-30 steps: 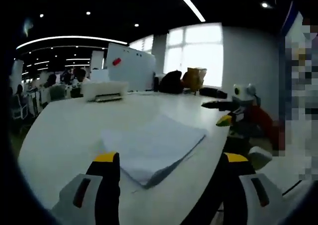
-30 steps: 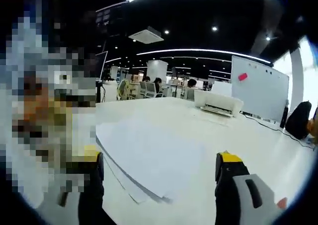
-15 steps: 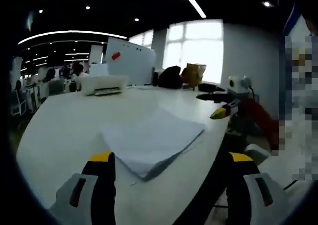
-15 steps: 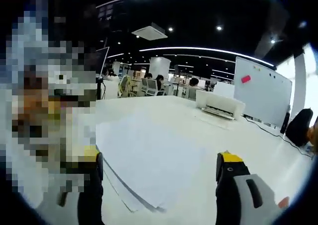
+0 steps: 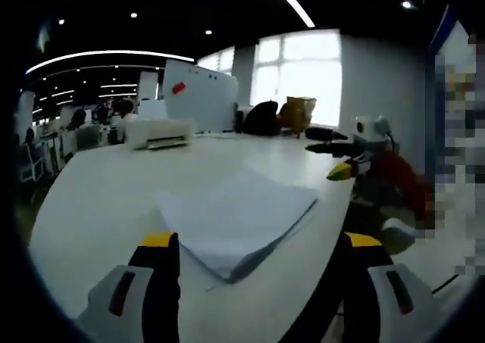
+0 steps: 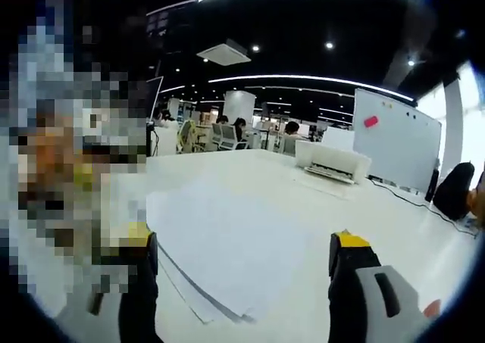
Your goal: Organize the stack of printing papers by aligning and flattening the scattered papers on the table
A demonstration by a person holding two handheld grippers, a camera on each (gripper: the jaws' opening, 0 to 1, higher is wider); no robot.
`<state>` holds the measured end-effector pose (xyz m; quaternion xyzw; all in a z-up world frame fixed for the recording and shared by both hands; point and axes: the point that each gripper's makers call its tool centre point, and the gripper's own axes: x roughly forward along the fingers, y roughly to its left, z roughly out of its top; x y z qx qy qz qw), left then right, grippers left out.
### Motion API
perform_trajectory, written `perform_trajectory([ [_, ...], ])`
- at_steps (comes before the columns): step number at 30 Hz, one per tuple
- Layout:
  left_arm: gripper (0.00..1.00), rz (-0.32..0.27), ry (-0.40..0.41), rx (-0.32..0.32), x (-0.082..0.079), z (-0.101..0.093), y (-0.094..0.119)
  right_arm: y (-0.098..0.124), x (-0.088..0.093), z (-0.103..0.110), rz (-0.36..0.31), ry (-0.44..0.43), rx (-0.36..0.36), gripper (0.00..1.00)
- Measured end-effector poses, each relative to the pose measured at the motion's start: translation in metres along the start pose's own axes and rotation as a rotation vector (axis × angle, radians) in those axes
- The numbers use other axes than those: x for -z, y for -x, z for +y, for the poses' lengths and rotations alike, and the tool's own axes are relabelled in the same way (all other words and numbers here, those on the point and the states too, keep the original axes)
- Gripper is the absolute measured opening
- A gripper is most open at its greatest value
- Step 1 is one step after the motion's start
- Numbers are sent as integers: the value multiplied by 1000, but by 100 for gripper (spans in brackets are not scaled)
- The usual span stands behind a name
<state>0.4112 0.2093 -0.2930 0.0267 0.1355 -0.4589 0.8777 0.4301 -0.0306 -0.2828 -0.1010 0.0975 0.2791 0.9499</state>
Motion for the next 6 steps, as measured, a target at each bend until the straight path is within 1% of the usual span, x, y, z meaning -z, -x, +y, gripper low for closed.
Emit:
perform_trajectory([
  [2, 89, -3, -2, 2, -1, -1, 0, 0, 0, -1, 3, -2, 1, 88],
  [4, 89, -22, 7, 18, -5, -6, -1, 1, 1, -2, 7, 4, 7, 89],
  [6, 88, -31, 4, 19, -7, -10, -2, 3, -1, -1, -4, 5, 5, 88],
])
